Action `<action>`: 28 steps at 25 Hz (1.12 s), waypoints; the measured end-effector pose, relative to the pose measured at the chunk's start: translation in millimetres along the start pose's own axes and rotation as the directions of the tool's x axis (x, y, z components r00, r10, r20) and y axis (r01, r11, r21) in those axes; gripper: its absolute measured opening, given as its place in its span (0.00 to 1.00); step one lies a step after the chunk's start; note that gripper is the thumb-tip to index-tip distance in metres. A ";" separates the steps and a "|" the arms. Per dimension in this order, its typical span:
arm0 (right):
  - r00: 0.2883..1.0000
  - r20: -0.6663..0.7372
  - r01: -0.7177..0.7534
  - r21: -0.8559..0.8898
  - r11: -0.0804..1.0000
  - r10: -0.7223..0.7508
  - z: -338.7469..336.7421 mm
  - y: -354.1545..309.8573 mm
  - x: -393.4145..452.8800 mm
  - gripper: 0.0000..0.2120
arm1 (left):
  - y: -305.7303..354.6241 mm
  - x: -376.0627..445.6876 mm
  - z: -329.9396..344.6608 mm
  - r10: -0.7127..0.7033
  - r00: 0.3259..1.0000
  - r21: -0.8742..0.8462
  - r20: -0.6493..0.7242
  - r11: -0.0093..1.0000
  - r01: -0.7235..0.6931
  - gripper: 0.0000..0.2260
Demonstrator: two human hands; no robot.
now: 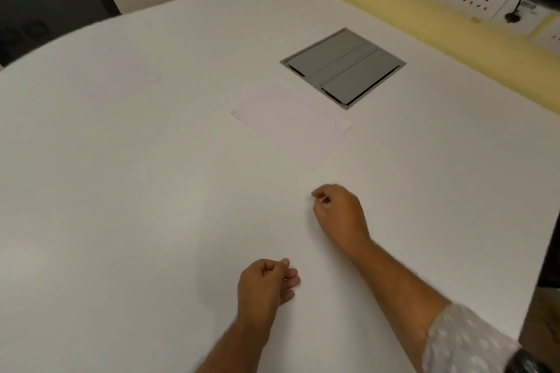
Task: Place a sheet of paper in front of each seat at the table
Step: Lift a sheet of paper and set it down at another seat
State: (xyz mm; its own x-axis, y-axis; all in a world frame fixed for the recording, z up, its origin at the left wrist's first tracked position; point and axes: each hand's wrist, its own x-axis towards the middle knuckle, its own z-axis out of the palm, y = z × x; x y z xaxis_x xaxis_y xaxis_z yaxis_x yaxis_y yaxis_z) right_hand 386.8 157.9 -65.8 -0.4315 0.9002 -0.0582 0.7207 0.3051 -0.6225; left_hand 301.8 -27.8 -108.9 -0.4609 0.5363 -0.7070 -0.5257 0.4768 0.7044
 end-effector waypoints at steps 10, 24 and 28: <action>0.982 -0.178 0.046 -0.118 0.992 -0.067 49.1 20.6 100.5 0.16 | 45.9 33.8 23.6 -0.132 0.991 0.146 -0.014 0.980 0.132 0.15; 0.938 -0.334 0.078 -0.069 0.995 -0.097 64.8 35.8 105.9 0.08 | 116.5 119.7 44.8 0.679 0.707 0.591 0.197 0.493 -0.639 0.14; 0.931 -0.348 0.107 -0.037 0.994 -0.113 65.3 36.5 106.7 0.07 | 131.2 155.3 66.3 0.731 0.535 0.744 0.424 0.055 -0.666 0.25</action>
State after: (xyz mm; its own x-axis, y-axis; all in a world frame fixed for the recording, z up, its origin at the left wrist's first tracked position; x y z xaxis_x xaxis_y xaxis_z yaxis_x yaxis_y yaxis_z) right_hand 331.7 244.8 -145.6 -0.2937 0.9116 0.2877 0.6900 0.4105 -0.5962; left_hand 208.6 164.3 -122.2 -0.3274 0.9307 0.1629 0.8099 0.1876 0.5558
